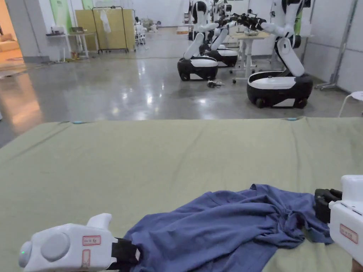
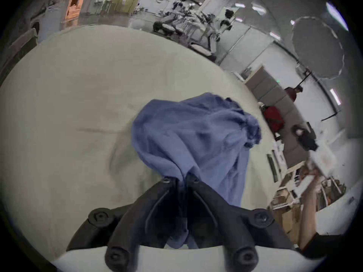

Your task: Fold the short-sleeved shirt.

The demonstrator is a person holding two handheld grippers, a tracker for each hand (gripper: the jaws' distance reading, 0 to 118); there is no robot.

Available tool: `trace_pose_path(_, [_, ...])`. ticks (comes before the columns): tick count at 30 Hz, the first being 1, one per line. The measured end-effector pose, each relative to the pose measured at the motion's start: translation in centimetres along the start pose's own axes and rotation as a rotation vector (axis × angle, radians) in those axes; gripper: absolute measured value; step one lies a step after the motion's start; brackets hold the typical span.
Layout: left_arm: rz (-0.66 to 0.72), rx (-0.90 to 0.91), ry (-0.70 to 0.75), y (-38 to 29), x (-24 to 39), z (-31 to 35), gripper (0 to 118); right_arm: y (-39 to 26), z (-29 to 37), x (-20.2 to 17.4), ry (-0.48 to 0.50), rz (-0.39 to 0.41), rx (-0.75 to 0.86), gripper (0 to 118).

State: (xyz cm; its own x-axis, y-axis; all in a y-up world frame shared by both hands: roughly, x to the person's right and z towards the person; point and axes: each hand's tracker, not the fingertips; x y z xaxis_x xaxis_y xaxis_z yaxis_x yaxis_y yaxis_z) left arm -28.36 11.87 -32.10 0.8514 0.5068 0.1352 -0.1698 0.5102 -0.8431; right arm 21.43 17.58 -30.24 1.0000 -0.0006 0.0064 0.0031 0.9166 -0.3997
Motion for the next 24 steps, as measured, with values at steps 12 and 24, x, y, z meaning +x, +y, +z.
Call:
trace_pose_path(12, [0.012, -0.09, -0.103, 1.9, 0.9, -4.6, 8, 0.2, -22.7, 11.6, -0.098, -0.105, -0.586, 111])
trace_pose_path(24, [0.124, -0.133, -0.194, 0.3, 0.1, -6.1, 8, 0.3, -20.2, 8.6, 0.037, 0.0, -0.601, 8])
